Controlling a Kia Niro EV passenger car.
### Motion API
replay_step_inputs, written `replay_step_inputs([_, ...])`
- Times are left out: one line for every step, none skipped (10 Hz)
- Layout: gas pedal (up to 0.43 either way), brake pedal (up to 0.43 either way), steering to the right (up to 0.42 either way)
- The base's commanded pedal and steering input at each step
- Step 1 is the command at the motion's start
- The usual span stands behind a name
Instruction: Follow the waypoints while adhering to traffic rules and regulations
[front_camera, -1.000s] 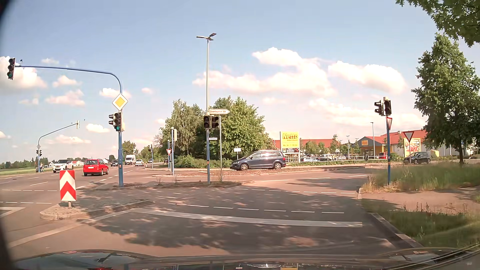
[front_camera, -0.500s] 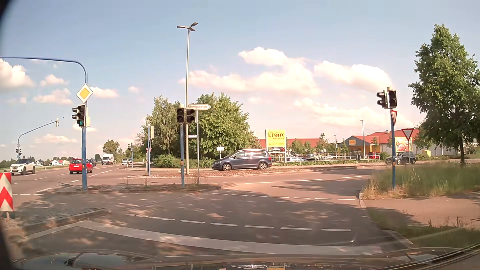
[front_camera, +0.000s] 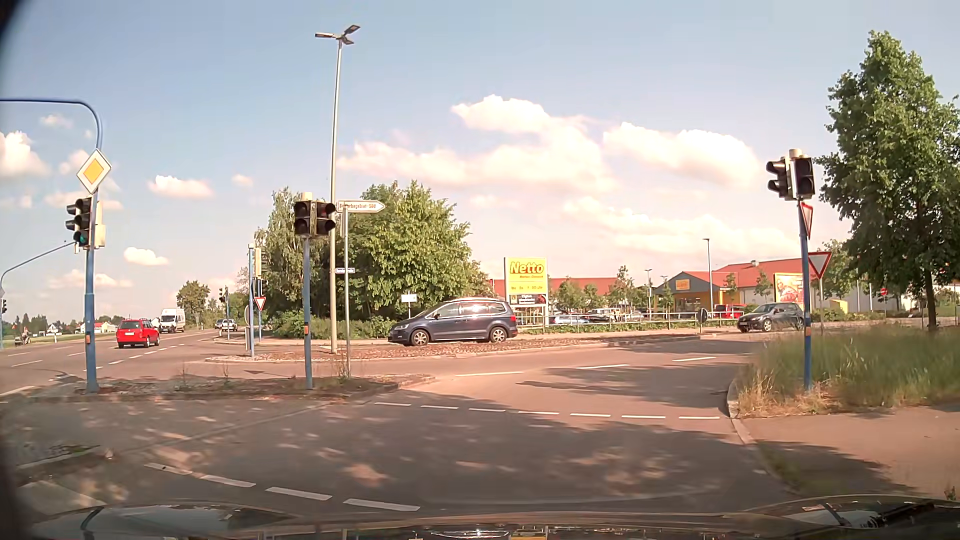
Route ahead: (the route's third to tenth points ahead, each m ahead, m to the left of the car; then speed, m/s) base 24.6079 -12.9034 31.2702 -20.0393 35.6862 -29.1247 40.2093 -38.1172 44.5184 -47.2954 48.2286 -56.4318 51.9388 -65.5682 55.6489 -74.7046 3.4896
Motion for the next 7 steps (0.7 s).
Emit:
replay_step_inputs([0.000, 0.159, 0.071])
replay_step_inputs([0.000, 0.165, 0.073])
replay_step_inputs([0.000, 0.165, 0.075])
replay_step_inputs([0.000, 0.165, 0.075])
replay_step_inputs([0.000, 0.165, 0.075])
replay_step_inputs([0.000, 0.177, 0.074])
replay_step_inputs([0.000, 0.183, 0.074])
